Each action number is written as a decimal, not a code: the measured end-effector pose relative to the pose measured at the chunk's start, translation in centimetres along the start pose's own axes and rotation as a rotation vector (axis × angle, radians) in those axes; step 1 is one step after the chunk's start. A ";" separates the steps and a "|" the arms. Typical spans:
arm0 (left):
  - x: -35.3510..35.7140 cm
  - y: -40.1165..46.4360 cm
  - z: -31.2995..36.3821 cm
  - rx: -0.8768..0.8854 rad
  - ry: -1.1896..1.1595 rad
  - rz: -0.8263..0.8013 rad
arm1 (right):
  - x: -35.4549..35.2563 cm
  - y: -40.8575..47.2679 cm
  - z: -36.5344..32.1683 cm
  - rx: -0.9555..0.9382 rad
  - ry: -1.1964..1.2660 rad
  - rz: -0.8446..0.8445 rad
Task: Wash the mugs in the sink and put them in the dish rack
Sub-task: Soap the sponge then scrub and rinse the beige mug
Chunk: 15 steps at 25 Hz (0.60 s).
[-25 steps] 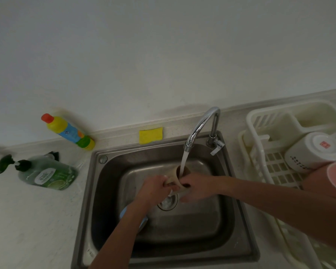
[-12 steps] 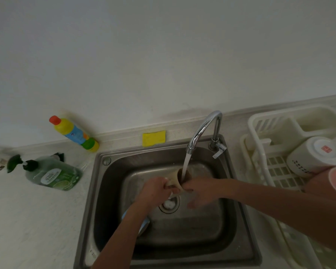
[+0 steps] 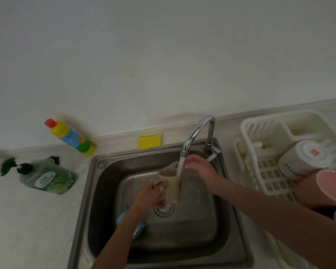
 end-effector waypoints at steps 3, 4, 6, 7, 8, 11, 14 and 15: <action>0.4 -1.2 -1.1 -0.095 -0.328 0.059 | 1.6 -0.4 3.8 0.207 0.142 -0.048; 1.0 -1.7 -1.1 -0.122 -0.411 0.069 | 2.8 -1.0 5.2 0.292 0.197 -0.121; 2.4 -2.1 -0.7 -0.150 -0.577 0.053 | 4.3 -2.6 7.1 0.425 0.315 -0.196; 3.0 -2.3 -0.4 -0.154 -0.636 0.046 | 4.9 -3.2 7.7 0.456 0.394 -0.216; 3.4 -2.6 -0.2 -0.153 -0.674 0.046 | 5.4 -3.5 8.0 0.460 0.495 -0.226; 4.4 -2.8 0.2 -0.141 -0.761 0.030 | 6.3 -3.9 7.9 0.422 0.715 -0.222; 4.9 -2.7 -0.1 -0.133 -0.789 0.016 | 5.8 -3.4 7.6 0.394 0.737 -0.154; 4.8 -2.6 -0.6 -0.141 -0.768 0.020 | 5.6 -3.2 7.0 0.378 0.711 -0.139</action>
Point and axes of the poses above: each hand's wrist, its own y-axis towards the middle knuckle, its own x-axis out of the palm, z = x × y, the point moved 10 cm from there along y, towards the middle knuckle, and after that the axes turned 6 degrees about -y, right-handed, at the moved point
